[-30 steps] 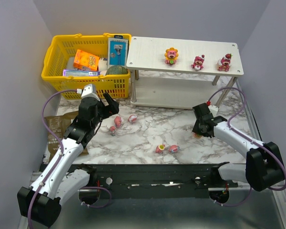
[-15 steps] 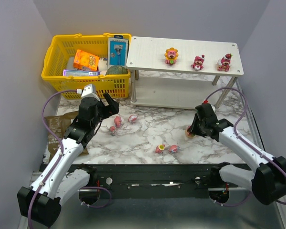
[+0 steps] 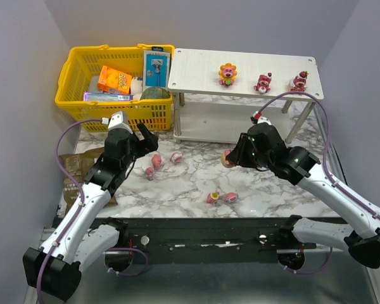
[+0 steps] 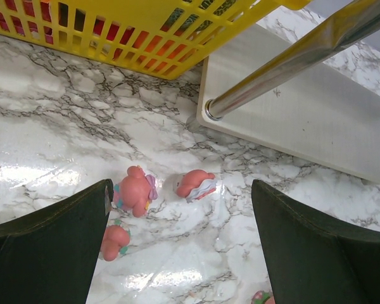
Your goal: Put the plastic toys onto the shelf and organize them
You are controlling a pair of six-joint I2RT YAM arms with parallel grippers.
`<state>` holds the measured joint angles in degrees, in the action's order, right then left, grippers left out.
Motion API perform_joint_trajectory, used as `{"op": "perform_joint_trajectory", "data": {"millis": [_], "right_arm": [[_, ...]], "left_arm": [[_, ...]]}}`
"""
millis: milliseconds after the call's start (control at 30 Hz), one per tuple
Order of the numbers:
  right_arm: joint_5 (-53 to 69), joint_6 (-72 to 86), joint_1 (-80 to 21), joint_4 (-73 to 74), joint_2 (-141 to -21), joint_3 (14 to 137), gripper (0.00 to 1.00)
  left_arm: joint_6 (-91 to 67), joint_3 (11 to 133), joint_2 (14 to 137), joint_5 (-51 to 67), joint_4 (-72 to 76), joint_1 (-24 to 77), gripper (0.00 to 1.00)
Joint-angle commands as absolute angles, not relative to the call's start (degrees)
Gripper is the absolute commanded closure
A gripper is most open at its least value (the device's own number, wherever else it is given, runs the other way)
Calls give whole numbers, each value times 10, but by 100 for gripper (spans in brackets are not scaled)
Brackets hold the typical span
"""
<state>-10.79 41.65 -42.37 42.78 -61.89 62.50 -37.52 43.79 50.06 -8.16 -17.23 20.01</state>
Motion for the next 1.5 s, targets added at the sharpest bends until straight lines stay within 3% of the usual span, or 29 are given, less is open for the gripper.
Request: {"op": "perform_joint_trajectory", "data": {"millis": [0, 600, 833, 1467], "right_arm": [[-155, 423, -460, 464, -640, 723, 99], [-257, 253, -488, 492, -944, 1229, 99], [-290, 207, -488, 504, -1046, 1373, 99], [-224, 147, -464, 565, -1093, 1431, 99]], "left_arm": [[-369, 462, 498, -95, -183, 201, 1], [-341, 506, 499, -129, -215, 201, 1], [-340, 511, 501, -130, -216, 201, 1], [-346, 499, 505, -128, -218, 201, 1]]}}
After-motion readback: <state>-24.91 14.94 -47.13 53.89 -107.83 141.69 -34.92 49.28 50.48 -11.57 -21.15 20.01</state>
